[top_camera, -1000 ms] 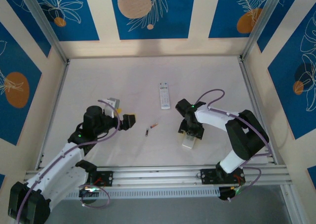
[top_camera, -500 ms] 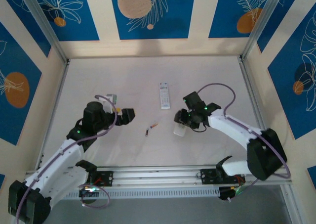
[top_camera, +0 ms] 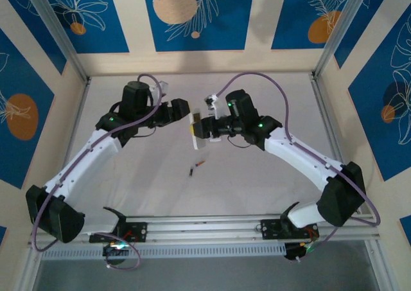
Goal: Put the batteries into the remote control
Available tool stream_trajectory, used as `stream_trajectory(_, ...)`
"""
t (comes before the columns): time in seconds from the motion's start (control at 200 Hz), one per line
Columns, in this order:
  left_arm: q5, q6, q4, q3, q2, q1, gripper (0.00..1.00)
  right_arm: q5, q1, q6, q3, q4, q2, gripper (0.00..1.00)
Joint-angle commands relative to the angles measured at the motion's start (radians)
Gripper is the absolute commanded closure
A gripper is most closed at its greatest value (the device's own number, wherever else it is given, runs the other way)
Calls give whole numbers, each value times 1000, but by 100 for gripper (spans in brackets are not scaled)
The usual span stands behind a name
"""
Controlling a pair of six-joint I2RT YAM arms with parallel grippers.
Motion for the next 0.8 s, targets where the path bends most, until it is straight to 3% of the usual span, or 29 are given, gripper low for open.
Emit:
stream_trajectory(0.0, 32, -26, -84, 22, 14, -28, 28, -58, 24, -63, 39, -25, 27, 58)
stream_trajectory(0.18, 74, -72, 12, -46, 1, -34, 42, -60, 34, -59, 46, -32, 38, 58)
stream_trajectory(0.29, 92, -58, -10, -51, 12, -42, 54, -61, 38, -53, 53, -33, 45, 58)
stream_trajectory(0.595, -18, -132, -109, -27, 30, -45, 83, -70, 66, -77, 93, -70, 77, 55)
stream_trajectory(0.67, -89, -156, -184, -2, 44, -44, 91, -43, 81, -95, 103, -83, 75, 50)
stream_trajectory(0.795, -247, -209, -287, 27, 48, -42, 97, 105, 99, -128, 89, -98, 37, 31)
